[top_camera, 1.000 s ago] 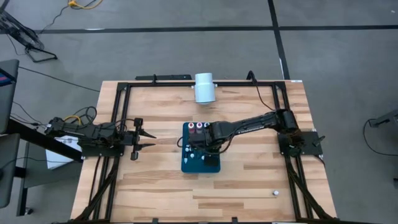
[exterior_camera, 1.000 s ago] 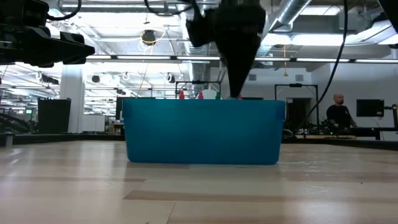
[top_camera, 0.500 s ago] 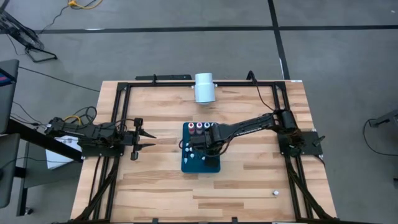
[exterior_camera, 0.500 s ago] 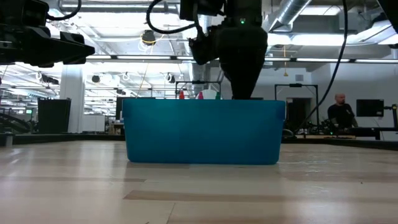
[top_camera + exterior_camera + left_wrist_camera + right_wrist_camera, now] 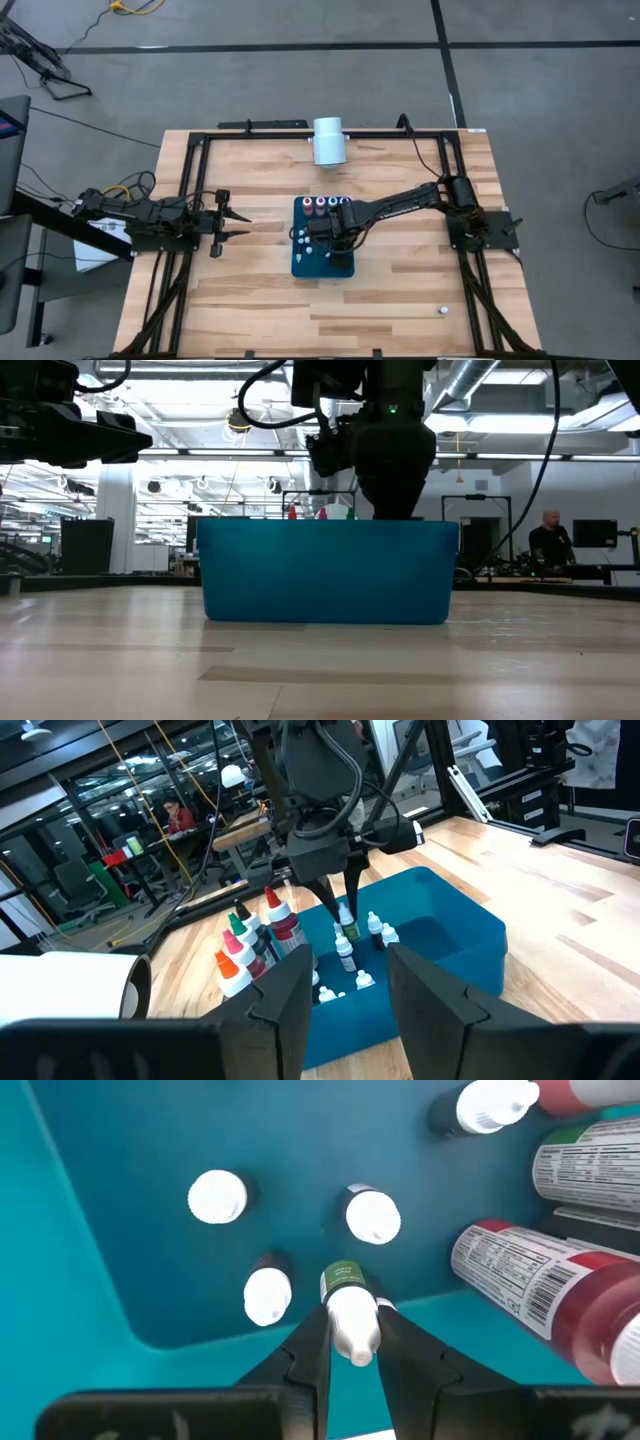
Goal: Pick & Place food coloring
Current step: Put the small green food coloring bottle into the blue bin
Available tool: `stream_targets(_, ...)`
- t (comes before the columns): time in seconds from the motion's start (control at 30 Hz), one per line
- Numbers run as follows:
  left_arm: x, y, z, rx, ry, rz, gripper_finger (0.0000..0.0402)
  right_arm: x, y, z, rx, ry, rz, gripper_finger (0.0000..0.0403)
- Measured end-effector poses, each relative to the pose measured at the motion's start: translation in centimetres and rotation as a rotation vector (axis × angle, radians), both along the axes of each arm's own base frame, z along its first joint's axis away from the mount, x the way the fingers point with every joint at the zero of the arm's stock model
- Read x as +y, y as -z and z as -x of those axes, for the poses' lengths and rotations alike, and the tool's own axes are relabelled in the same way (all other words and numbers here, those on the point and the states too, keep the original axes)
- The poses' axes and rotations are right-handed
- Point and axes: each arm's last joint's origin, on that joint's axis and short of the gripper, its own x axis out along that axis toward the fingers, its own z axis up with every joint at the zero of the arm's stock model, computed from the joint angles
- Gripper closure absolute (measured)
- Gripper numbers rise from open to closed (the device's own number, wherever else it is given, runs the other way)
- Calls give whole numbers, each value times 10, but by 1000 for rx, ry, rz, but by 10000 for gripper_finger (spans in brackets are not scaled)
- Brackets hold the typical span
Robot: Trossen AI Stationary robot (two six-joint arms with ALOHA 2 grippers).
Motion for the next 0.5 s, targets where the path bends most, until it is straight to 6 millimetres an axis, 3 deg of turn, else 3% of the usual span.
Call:
stream_targets(0.3, 0, 0, 0, 0, 0, 1, 278, 0, 0, 0, -2, -42, 28, 338)
stream_targets(0.5, 0, 0, 0, 0, 0, 1, 278, 0, 0, 0, -1, -52, 28, 305)
